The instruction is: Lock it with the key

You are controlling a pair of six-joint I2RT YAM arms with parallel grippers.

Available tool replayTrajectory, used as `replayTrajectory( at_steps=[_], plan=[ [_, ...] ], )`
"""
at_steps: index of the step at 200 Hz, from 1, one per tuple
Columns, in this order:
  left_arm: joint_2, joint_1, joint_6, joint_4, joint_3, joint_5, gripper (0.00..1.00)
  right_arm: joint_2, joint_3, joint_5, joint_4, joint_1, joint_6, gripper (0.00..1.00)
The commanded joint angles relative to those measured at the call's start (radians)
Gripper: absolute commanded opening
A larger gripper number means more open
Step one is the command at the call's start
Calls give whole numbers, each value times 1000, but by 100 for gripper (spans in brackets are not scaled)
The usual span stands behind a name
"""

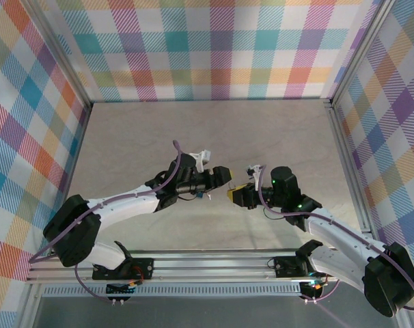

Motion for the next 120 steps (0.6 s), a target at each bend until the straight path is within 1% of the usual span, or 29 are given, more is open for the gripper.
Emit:
replayTrajectory(
  at_steps=[1,79,99,120],
  plan=[
    [-21,-11,23,4,-19,7,69,4,30,-22,16,4,-15,26],
    [5,-16,-21,140,-45,63,59,5,27,-30,20,4,-13,26],
    [9,-18,-25,176,-50,74,52,7,27,-32,22,4,-14,26],
    [8,-20,-28,205,-58,80,50,7,25,-33,23,3,-12,26]
  ],
)
